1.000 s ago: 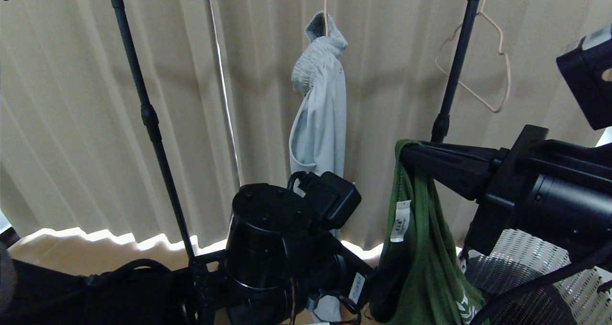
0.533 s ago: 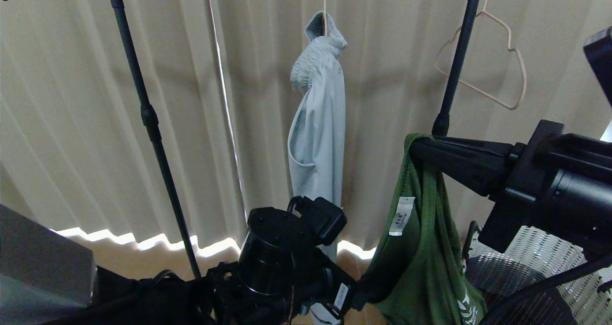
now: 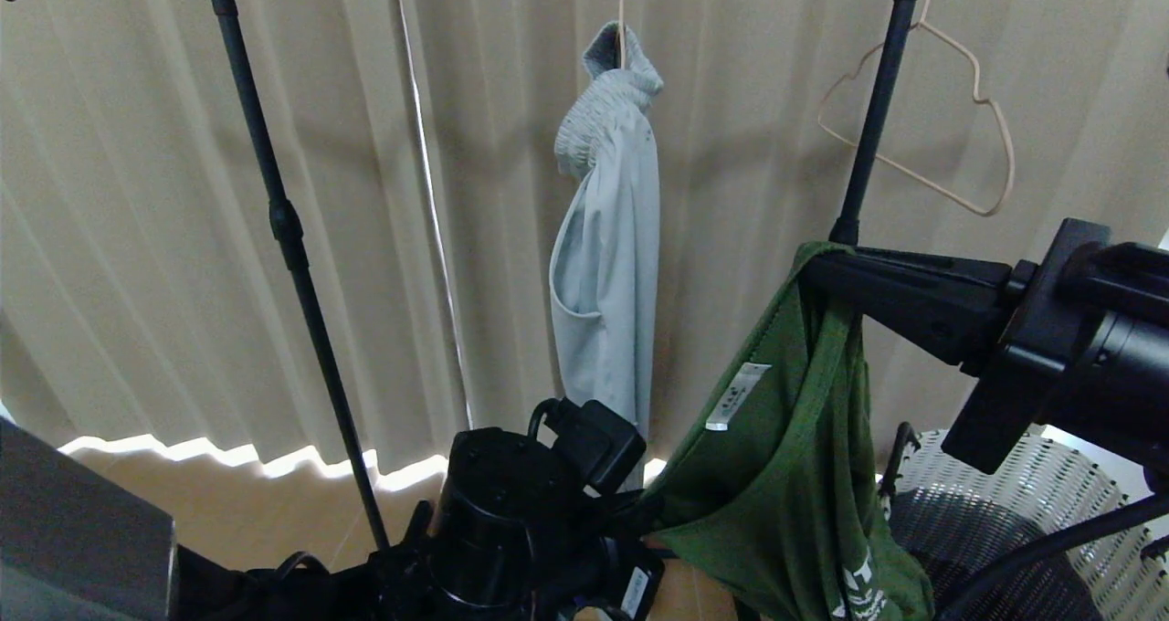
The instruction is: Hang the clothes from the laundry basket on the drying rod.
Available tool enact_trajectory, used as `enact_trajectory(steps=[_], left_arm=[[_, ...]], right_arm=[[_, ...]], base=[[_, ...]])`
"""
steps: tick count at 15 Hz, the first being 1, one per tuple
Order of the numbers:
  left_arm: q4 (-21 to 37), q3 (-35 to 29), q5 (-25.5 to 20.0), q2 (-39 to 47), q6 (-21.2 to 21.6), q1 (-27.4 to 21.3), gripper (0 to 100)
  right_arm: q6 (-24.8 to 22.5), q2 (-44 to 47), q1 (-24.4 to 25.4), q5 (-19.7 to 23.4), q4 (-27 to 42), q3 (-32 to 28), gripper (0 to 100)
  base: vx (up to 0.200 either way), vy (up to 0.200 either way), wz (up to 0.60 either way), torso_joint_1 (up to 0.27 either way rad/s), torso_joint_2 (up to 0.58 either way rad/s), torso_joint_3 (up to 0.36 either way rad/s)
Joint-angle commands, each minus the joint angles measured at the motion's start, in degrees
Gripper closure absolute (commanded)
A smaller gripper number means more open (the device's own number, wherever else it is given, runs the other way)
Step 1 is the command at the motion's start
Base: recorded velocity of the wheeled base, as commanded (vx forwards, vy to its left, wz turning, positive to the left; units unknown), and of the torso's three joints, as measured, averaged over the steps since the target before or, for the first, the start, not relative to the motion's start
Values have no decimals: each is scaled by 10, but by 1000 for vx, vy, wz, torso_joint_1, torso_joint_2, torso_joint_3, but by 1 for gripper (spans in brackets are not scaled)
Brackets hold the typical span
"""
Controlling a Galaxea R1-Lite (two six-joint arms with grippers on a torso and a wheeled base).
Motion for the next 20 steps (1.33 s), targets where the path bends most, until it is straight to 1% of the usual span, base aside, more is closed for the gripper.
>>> enact_trajectory(steps=[1, 2, 3, 4, 5, 6, 7, 8, 9, 11, 12, 13, 14, 15, 16, 18, 20], left_arm=[[-41, 57, 9, -39, 20, -7, 100], [-64, 83, 14, -74, 51, 0, 100], [-59, 89, 15, -121, 64, 22, 100], [-31, 82, 15, -180, 69, 49, 100], [-5, 72, 15, -209, 69, 62, 100], [105, 18, 14, -286, 69, 108, 100], [175, -31, 10, -322, 68, 132, 100], [231, -76, 10, -343, 65, 146, 100], [272, -119, 11, -357, 65, 156, 100], [314, -181, 14, -363, 65, 157, 100], [326, -203, 14, -363, 65, 157, 100], [352, -245, 15, -359, 65, 157, 100], [363, -260, 15, -356, 65, 157, 100], [378, -265, 21, -349, 65, 158, 100], [391, -255, 43, -347, 65, 158, 100], [402, -240, 95, -335, 65, 155, 100], [401, -250, 102, -324, 64, 143, 100]], right_arm=[[0, -2, -13, 0, 1, 2, 100], [0, -1, -24, -1, 2, 4, 100], [0, -5, -40, -4, 5, 9, 100], [-1, -16, -61, -2, 5, 17, 100], [-1, -21, -73, -2, 5, 20, 100], [0, -25, -96, -1, -1, 20, 100], [0, -26, -105, 0, -1, 17, 100], [0, -26, -110, 3, -2, 13, 100], [0, -29, -113, 6, -3, 9, 100], [0, -31, -116, 6, -21, 3, 100], [0, -30, -116, 6, -35, -2, 100], [0, -27, -118, 6, -50, -20, 100], [0, -26, -122, 6, -50, -26, 100], [2, -26, -130, 6, -50, -12, 100], [7, -30, -143, 6, -51, 18, 100], [7, -34, -156, 6, -51, 29, 100], [7, -38, -157, 5, -50, 32, 100]], base=[[0, 0, 0, 0, 0, 0], [0, 0, 0, 0, 0, 0], [0, 0, 0, 0, 0, 0], [0, 0, 0, 0, 0, 0], [0, 0, 0, 0, 0, 0], [0, 0, 0, 0, 0, 0], [0, 0, 0, 0, 0, 0], [0, 0, 0, 0, 0, 0], [0, 0, 0, 0, 0, 0], [0, 0, 0, 0, 0, 0], [0, 0, 0, 0, 0, 0], [0, 0, 0, 0, 0, 0], [0, 0, 0, 0, 0, 0], [0, 0, 0, 0, 0, 0], [0, 0, 0, 0, 0, 0], [0, 0, 0, 0, 0, 0], [0, 0, 0, 0, 0, 0]])
